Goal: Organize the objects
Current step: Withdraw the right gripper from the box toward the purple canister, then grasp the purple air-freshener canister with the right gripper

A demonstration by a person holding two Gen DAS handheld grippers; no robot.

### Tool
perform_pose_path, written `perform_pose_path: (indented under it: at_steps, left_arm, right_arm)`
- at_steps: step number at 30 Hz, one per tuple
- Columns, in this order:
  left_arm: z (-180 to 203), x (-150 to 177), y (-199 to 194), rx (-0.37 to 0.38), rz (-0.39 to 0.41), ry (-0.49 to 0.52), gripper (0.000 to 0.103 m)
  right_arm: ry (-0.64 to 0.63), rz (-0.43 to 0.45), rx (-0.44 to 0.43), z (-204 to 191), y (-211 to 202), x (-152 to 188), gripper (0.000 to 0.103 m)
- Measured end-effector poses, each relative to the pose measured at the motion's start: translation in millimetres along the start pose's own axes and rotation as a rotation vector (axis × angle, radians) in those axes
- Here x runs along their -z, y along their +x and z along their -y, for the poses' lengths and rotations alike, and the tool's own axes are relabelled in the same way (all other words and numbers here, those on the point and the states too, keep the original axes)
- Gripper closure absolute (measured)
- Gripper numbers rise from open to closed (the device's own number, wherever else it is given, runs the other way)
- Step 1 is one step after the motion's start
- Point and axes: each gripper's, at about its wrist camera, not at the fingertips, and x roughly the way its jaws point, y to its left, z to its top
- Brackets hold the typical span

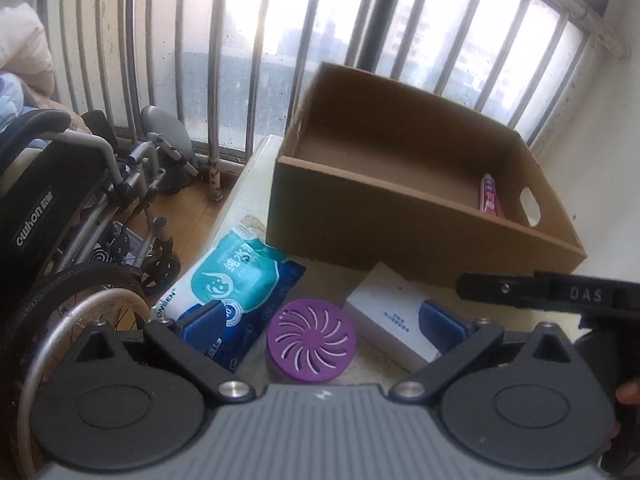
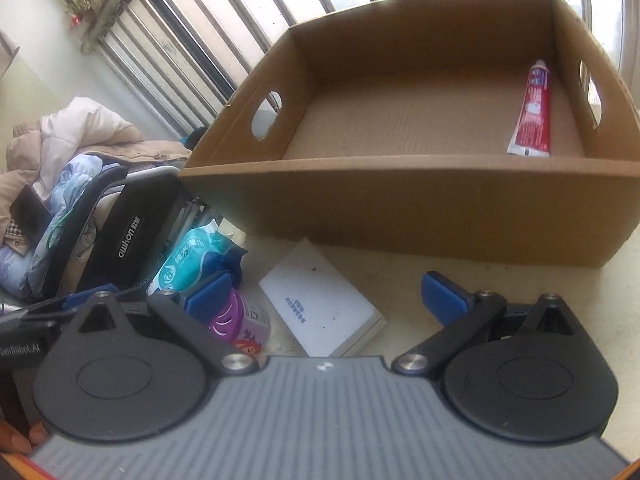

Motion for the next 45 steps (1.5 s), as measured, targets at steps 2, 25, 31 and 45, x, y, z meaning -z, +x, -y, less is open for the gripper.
perform_pose_path:
  at_steps: [2,25,31,45]
  left_arm:
    - [8,4,4,-0.004,-0.020,0.048,0.000]
    - [30,26,60,-0.205,-0.193,0.250,0.030]
    - [31,26,64,-0.192,-0.216,0.243,0.033]
    - [26,28,71,-0.189,-0.234,0.201,0.041]
  right_arm:
    - [0.014,0.004,-0.027,-2,7,0,0.001]
    - [-0.199,-0.260,-0.323,-60,91,-16,0.050]
    - [-0.212,-0.317,-0.296,-63,107,-17,0.056]
    - [-0.155,-0.387,-0.297,-62,117,-5,0.064]
